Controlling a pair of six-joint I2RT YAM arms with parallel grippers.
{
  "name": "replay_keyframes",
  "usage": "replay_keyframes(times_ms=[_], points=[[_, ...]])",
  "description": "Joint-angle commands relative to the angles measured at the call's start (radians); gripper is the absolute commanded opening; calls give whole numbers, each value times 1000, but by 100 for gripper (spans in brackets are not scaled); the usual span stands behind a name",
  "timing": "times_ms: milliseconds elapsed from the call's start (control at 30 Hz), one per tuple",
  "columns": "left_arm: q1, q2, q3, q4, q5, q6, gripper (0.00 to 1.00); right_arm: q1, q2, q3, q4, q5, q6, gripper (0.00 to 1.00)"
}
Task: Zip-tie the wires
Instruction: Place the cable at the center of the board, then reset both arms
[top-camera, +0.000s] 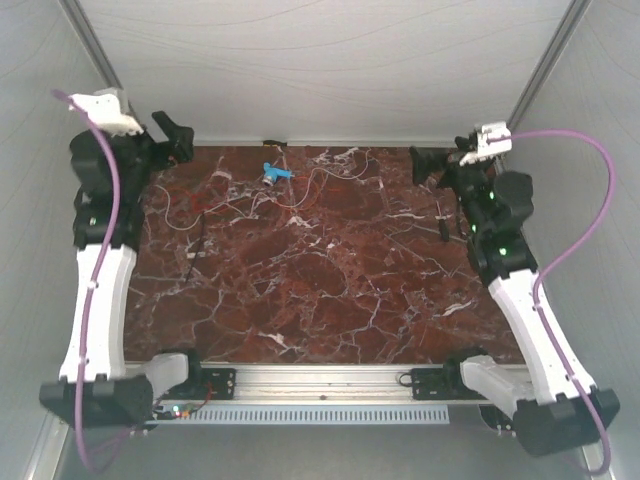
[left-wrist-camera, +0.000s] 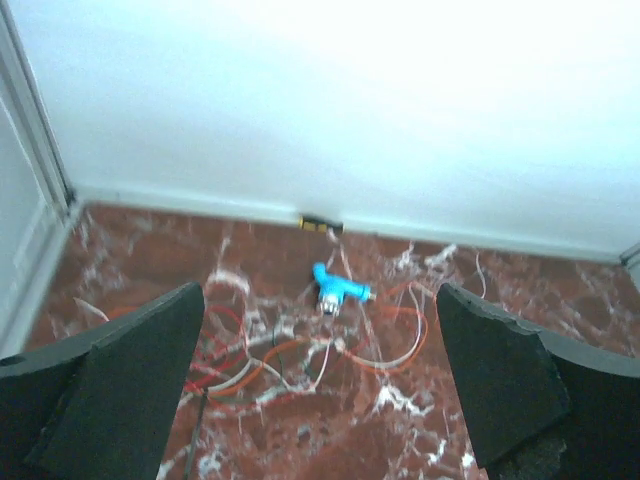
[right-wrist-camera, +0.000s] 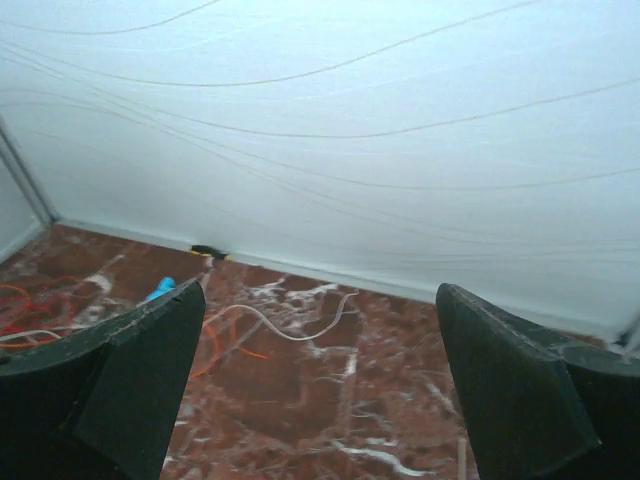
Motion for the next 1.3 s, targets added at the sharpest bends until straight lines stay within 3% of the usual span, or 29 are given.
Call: replay_keyframes(times_ms=[0,100,233,300,400,500,667,900,1033,1133,1200,1267], points=[[-2,-151,-164,201,-32,61,100,3,-100,-223,127,35,-241,98],[-5,-281,-431,329,-25,102,100,3,-210,-499,359,145,-250,98],[-42,-359,-661,392,-60,121,99,1,-296,-818,615,206,-253,98],[-42,-379,-796,476,-102,56,99,2,-278,-901,665,246,-215,98],[-42,-361,-1017,708,-72,116,99,0,-221,-988,734,266,-191,98],[-39,-328,-1196,950,-132,142,99,0,-159,-1037,789,266,-168,98],[-25,-202,-1212,1040,-85,123,99,-14,-84,-1134,934,289,-152,98],[-4,18,-1201,1290,-58,63,99,-90,-96,-1123,905,192,-110,98],[4,195,-1183,1542,-40,76,99,-177,108,-1100,1086,88,-81,98],[16,396,-1214,1816,88,92,98,-252,306,-1021,1225,-4,6,98],[16,339,-1161,1613,83,100,96,-277,413,-966,1226,-59,21,98],[10,371,-1150,1647,98,113,99,-271,566,-914,1306,-122,4,98]])
